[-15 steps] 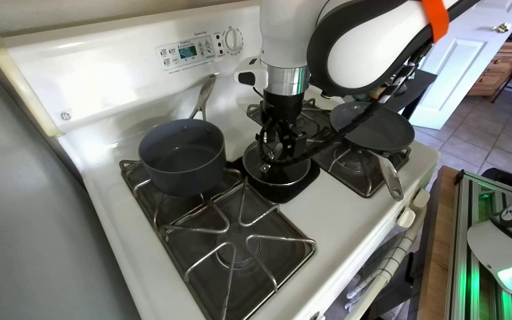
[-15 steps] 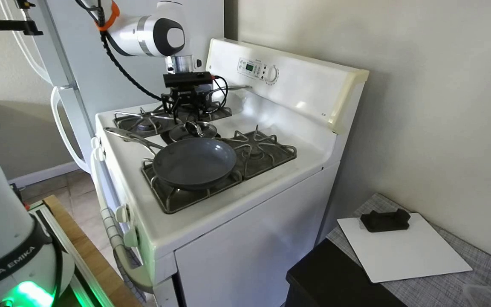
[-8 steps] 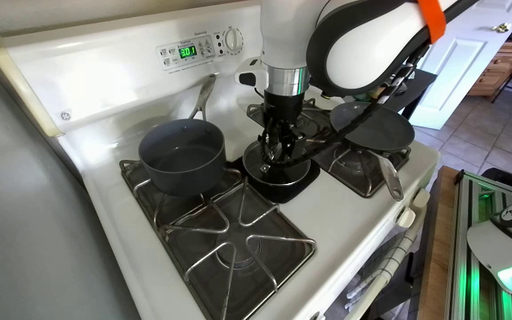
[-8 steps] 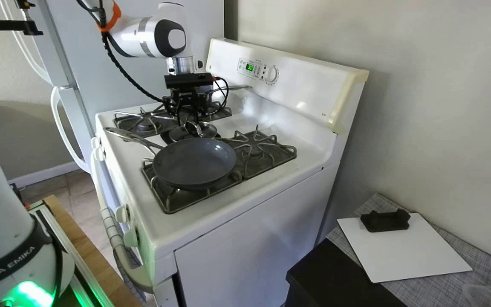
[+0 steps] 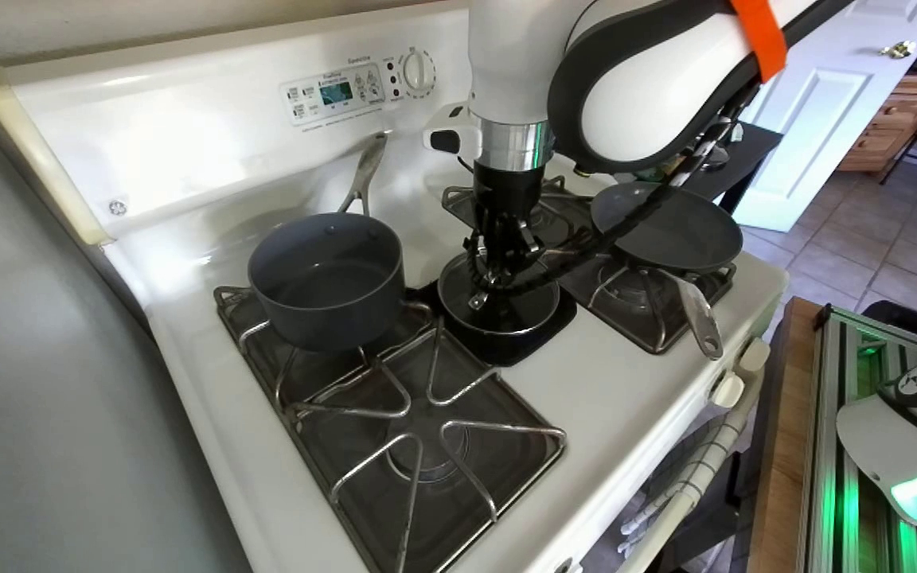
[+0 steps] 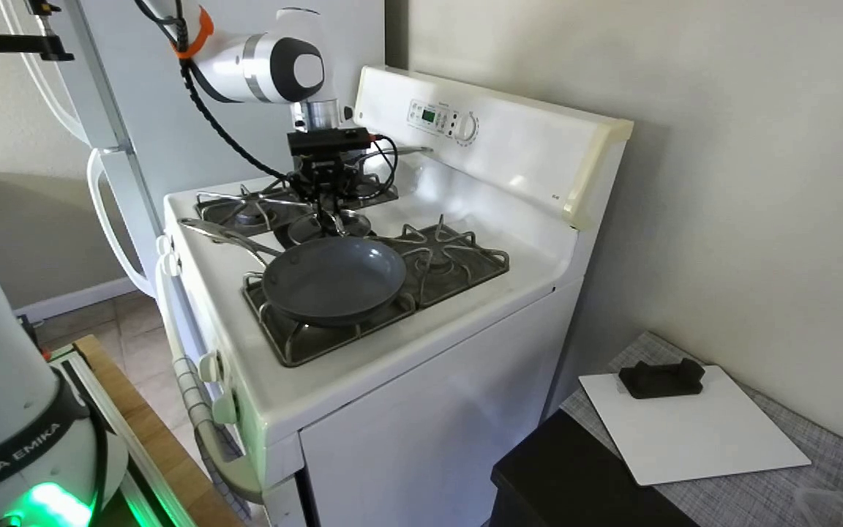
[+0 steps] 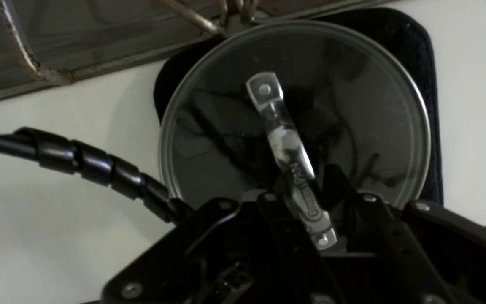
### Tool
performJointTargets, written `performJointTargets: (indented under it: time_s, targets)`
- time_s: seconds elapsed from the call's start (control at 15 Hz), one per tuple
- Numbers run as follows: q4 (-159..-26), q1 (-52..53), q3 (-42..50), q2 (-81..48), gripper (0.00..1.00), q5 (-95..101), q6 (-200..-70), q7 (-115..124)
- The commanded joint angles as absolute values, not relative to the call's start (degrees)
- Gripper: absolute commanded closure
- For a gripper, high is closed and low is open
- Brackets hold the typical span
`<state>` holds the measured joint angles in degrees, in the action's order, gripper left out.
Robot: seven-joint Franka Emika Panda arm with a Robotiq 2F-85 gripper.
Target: Move the pot backwards then put the lid on top
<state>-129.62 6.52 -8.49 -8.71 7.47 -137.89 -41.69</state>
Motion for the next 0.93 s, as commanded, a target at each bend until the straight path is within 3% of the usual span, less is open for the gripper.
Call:
performJointTargets:
  time_s: [0.0,0.07,0.2,0.27,0.8,0.87]
  targets:
    - [-129.9,6.3,-8.5,-9.1,0.77,9.0,-139.5,-41.0]
    - [-129.8,6.3,-8.5,-9.1,0.8,9.1,-139.5,-40.9]
    - [-129.8,6.3,-8.5,-9.1,0.98,9.3,-139.4,-40.9]
    - [-129.7,6.4,-8.6,-9.1,1.0,9.3,-139.2,-41.0]
    - [-128.8,6.3,-8.7,-9.0,0.98,8.8,-138.3,-41.2]
    - [-128.7,6.4,-8.6,-9.3,0.65,9.1,-138.4,-40.8]
